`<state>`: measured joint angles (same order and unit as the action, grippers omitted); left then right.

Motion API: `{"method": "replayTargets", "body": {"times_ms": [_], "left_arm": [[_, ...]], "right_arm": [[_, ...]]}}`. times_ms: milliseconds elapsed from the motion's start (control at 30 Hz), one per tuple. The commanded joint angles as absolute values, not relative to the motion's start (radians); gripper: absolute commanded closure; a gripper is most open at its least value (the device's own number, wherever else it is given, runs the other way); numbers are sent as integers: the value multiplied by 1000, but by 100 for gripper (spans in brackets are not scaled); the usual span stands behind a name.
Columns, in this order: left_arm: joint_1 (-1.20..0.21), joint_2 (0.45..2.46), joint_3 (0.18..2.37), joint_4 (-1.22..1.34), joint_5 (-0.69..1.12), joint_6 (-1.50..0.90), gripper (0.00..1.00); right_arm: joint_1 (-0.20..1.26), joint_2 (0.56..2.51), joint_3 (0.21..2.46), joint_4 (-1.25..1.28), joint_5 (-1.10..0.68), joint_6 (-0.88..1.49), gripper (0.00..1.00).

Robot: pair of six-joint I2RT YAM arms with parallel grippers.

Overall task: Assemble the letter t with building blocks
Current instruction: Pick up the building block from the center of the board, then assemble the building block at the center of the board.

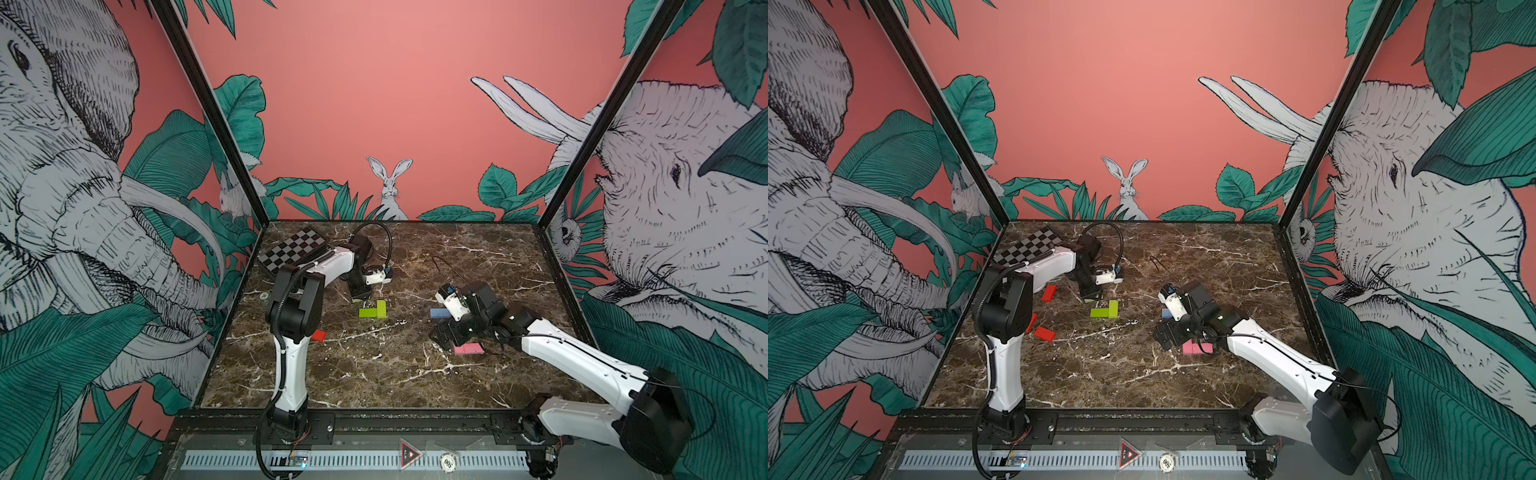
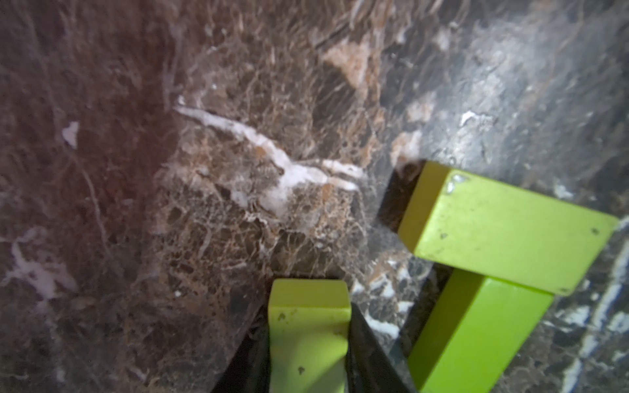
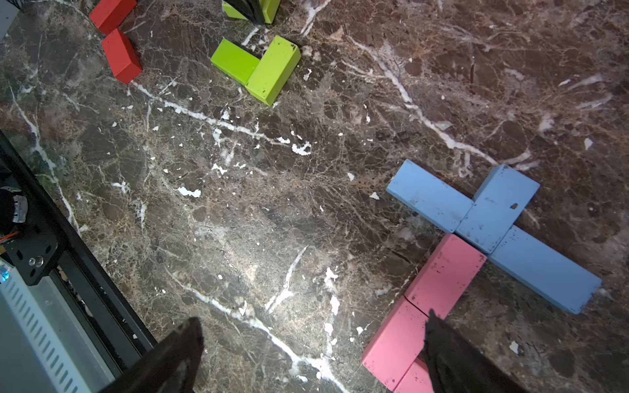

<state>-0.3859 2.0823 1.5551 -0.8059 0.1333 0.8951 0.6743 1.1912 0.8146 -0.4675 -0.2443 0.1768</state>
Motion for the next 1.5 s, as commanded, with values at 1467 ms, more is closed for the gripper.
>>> {"method": "replayTargets", "body": {"times_ms": [1467], "left_arm": [[-754, 2043, 1595, -877, 131, 867, 73]], "right_arm": [[673, 1006, 761, -515, -195, 211, 1]]}}
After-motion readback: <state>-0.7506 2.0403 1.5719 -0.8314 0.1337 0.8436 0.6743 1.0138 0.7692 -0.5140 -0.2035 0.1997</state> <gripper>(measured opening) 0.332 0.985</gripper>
